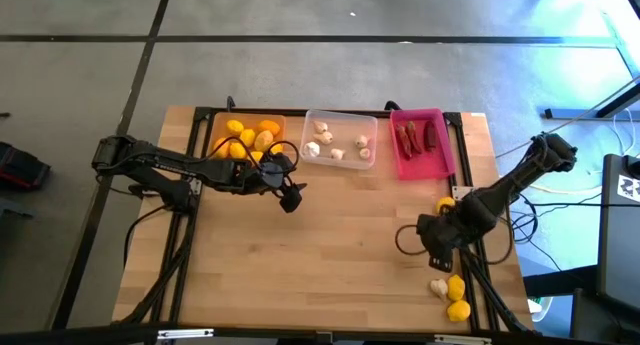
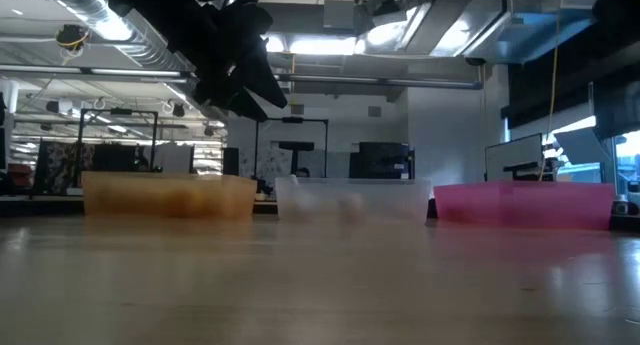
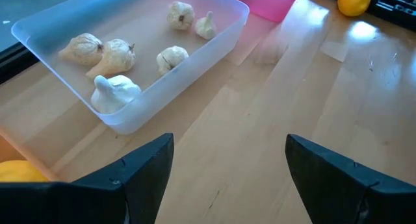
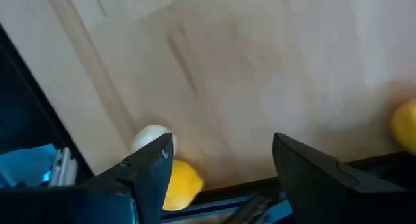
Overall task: Sort produce into baskets
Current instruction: Put the white garlic into the transparent bin
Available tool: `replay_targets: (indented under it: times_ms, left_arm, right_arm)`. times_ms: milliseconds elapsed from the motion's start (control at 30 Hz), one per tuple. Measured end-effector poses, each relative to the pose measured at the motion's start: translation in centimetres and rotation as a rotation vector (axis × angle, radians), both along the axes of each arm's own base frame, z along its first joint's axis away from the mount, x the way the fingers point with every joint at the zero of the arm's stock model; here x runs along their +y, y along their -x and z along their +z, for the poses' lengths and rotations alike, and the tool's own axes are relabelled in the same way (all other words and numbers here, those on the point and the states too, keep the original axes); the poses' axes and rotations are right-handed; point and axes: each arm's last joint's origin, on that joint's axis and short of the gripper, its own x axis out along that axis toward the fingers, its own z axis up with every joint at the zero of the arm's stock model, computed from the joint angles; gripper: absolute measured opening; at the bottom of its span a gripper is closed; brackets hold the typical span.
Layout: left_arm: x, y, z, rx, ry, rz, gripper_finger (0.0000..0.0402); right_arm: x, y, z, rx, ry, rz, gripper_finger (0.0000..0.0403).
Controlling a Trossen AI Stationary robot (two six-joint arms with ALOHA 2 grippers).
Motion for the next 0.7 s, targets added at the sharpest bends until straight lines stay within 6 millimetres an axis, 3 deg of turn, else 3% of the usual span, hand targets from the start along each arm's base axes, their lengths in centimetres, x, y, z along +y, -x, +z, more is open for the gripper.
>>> replay_targets:
  times_ms: [400,700]
  left_arm:
    - [-1.2,0.0,0.0,-0.007,0.014,-0.032,0.0292]
    - [-3.3,0.1,0.0,-0.044,0.076,-0.045,0.0292]
  right_arm:
    - [6.2,0.7,-2.5,0.086,-0.089,0.004,0.0256]
    - [9.3,1.8,-5.0,0.186,-0.072,0.068,0.0256]
